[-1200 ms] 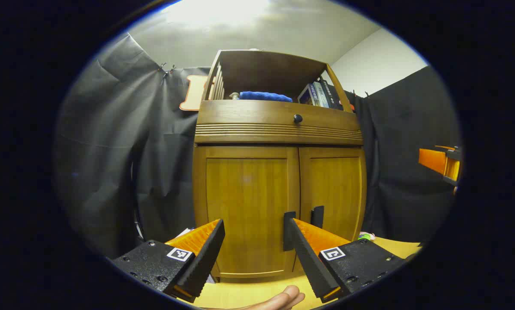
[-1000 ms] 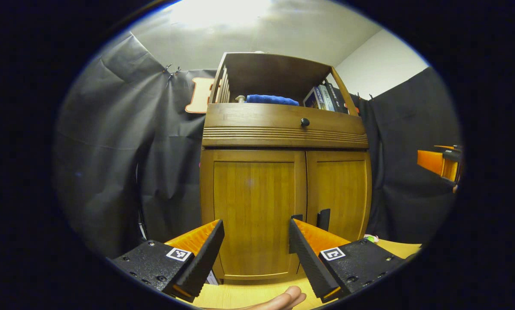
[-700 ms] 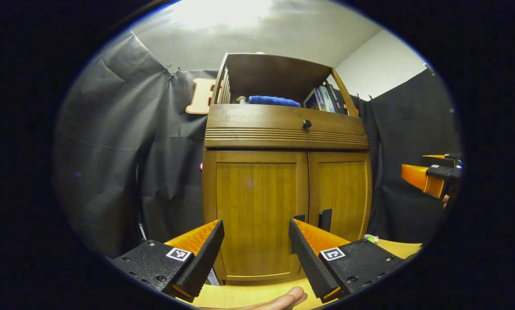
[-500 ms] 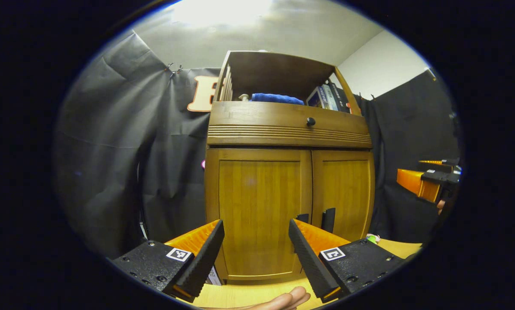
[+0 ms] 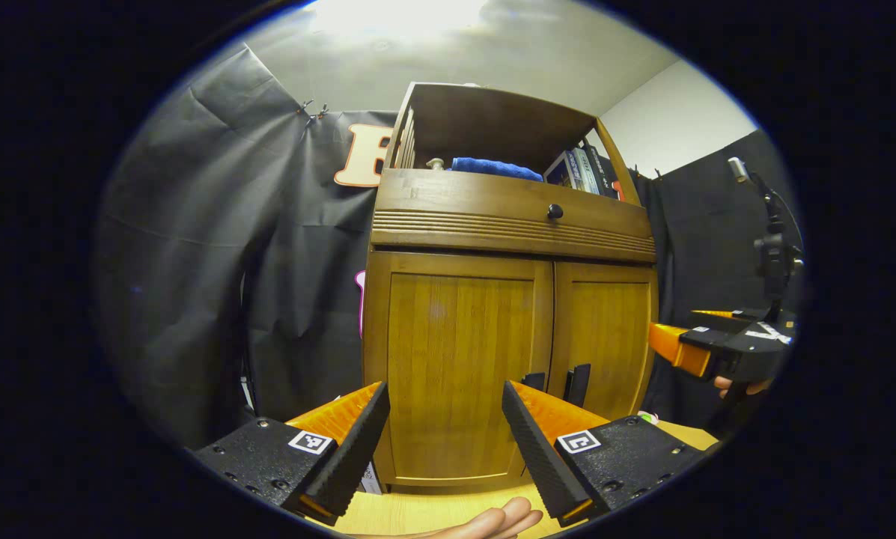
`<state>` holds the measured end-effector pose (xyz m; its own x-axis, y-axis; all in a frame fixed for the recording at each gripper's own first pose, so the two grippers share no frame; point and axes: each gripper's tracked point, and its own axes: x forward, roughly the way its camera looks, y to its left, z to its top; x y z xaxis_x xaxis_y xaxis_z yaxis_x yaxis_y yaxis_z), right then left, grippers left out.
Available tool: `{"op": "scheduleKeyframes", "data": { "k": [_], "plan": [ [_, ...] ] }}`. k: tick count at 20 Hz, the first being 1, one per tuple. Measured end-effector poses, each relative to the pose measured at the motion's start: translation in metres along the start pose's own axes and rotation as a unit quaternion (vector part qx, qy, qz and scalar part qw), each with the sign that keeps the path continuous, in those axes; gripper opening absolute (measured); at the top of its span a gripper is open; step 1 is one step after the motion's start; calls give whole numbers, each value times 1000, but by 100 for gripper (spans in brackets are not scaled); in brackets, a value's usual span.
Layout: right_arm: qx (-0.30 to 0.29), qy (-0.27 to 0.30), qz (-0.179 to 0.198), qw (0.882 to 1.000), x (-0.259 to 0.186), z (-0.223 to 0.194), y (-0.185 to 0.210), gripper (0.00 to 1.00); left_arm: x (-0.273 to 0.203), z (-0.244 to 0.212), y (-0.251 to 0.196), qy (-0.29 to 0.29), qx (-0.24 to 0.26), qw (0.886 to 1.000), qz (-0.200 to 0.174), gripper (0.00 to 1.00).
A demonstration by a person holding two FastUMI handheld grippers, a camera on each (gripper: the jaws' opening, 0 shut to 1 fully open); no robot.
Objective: Open the right door of the double-door shoe cabinet with the right hand, and open the left door with the left hand.
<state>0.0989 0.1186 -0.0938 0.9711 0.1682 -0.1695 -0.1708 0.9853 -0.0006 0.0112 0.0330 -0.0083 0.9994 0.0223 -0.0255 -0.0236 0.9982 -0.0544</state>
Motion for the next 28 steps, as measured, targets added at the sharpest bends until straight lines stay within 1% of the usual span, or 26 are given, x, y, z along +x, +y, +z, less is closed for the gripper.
{"op": "scheduleKeyframes", "data": {
  "k": [1, 2, 3, 4, 5, 6, 7, 8, 10, 11, 12, 14, 15, 16, 17, 19, 20, 22, 23, 25, 26, 27, 28],
  "plan": [
    [-7, 6, 11, 1000, 8, -4, 8, 98, 3, -1, 0, 3, 2, 1000, 2, 90],
    [-12, 11, 20, 1000, 13, -17, 18, 98, 5, -4, 1, 7, 4, 1000, 3, 91],
    [-13, 15, 32, 999, 22, -24, 32, 100, 7, -6, 2, 11, 5, 1000, 6, 91],
    [-11, 21, 45, 999, 29, -31, 44, 98, 9, -9, 4, 13, 6, 1000, 10, 90],
    [-16, 32, 59, 998, 36, -41, 55, 98, 11, -11, 8, 17, 6, 1000, 17, 90],
    [-23, 41, 67, 997, 42, -49, 61, 100, 11, -17, 12, 28, 7, 999, 24, 90],
    [-25, 48, 74, 996, 49, -56, 69, 94, 10, -18, 16, 31, 8, 999, 28, 94],
    [-21, 58, 83, 995, 55, -63, 76, 93, 10, -17, 18, 32, 8, 999, 31, 90],
    [-12, 71, 83, 994, 64, -72, 81, 93, 11, -16, 21, 31, 6, 999, 30, 91],
    [-6, 76, 79, 994, 69, -76, 82, 92, 11, -15, 21, 31, 6, 999, 29, 91],
    [2, 83, 68, 994, 75, -81, 79, 93, 11, -15, 23, 30, 5, 999, 29, 91],
    [25, 101, 53, 993, 82, -93, 79, 85, 12, -15, 26, 31, 2, 999, 33, 91],
    [30, 111, 54, 992, 83, -100, 79, 79, 12, -14, 26, 32, -1, 999, 33, 93],
    [34, 122, 60, 990, 85, -107, 81, 70, 12, -15, 24, 32, -2, 999, 31, 90],
    [36, 128, 55, 990, 84, -110, 79, 70, 12, -16, 23, 34, -1, 999, 29, 91],
    [42, 128, 53, 989, 90, -111, 83, 44, 12, -16, 21, 35, -2, 999, 23, 91],
    [32, 124, 53, 990, 88, -110, 85, 31, 12, -17, 20, 37, -2, 999, 19, 91],
    [27, 122, 55, 991, 86, -113, 82, 31, 12, -18, 18, 38, -2, 999, 17, 91],
    [41, 121, 60, 990, 86, -112, 84, 31, 11, -19, 17, 42, -3, 999, 18, 91],
    [67, 122, 65, 988, 83, -112, 85, 24, 11, -20, 11, 45, -5, 999, 18, 91],
    [59, 120, 67, 989, 83, -112, 84, 25, 12, -20, 12, 44, -3, 999, 19, 91],
    [49, 114, 67, 990, 82, -109, 82, 22, 12, -19, 14, 45, 1, 999, 21, 91],
    [42, 113, 69, 990, 80, -108, 81, 25, 13, -20, 17, 46, 1, 999, 24, 91]
  ]
}}
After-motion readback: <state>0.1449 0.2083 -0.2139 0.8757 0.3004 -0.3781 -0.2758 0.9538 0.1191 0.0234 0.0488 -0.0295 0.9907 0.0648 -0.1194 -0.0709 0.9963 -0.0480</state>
